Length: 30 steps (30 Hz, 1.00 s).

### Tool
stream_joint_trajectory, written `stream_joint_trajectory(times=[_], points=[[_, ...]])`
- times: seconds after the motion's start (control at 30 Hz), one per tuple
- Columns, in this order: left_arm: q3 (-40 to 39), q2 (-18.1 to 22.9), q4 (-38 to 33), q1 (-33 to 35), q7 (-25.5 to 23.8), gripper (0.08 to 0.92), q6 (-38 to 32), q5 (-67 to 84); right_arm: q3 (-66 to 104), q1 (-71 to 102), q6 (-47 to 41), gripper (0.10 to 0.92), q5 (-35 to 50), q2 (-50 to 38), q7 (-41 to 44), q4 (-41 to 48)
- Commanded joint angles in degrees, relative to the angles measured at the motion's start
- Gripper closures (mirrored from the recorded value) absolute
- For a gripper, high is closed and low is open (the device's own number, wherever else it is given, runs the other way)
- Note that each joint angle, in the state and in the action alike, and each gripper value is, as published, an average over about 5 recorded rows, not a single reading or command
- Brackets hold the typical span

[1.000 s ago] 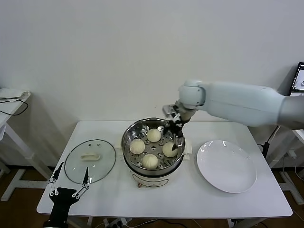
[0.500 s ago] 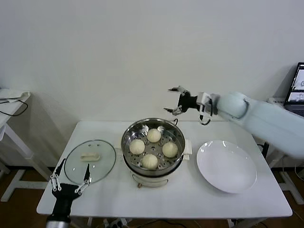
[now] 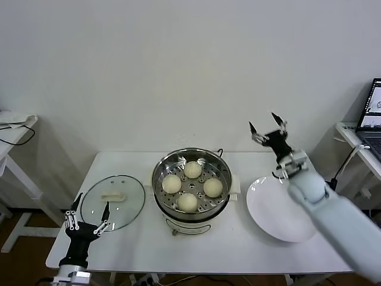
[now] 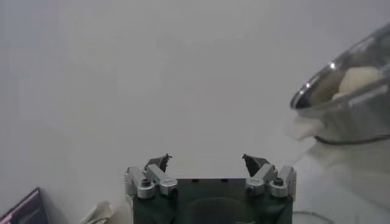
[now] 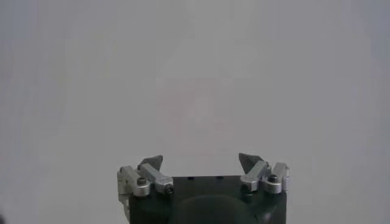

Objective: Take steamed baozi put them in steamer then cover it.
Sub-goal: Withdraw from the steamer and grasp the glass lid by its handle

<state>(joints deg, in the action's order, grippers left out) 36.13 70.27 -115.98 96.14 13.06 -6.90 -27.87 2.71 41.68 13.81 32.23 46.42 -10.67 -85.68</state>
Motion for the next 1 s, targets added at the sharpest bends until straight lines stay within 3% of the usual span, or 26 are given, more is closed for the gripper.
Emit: stream_joint_trajectory(times=[0.03,0.23,0.5,1.0], points=[[-1.24,-1.73,16.96,-6.87,2.97,0.177,-0.79,-33.97,26.4,29.01,3.82,0.203,-3.26,14.54,-3.67,-3.13],[-1.52,-0.79,26.34,-12.43,7.99,0.177,-4.46,-50.51,26.71,31.91,3.6,0.203,-5.7,18.24,-3.31,-5.26],[-1.37,-0.51,31.53,-18.1,10.41,0.177,-5.49,-57.62,26.56,33.17,3.56,0.203,-7.52,20.71,-3.1,-5.68],[-2.59,-0.34,34.48,-24.58,5.69,0.177,-1.7,-51.2,25.9,32.69,3.61,0.203,-7.57,20.58,-1.69,-4.0]])
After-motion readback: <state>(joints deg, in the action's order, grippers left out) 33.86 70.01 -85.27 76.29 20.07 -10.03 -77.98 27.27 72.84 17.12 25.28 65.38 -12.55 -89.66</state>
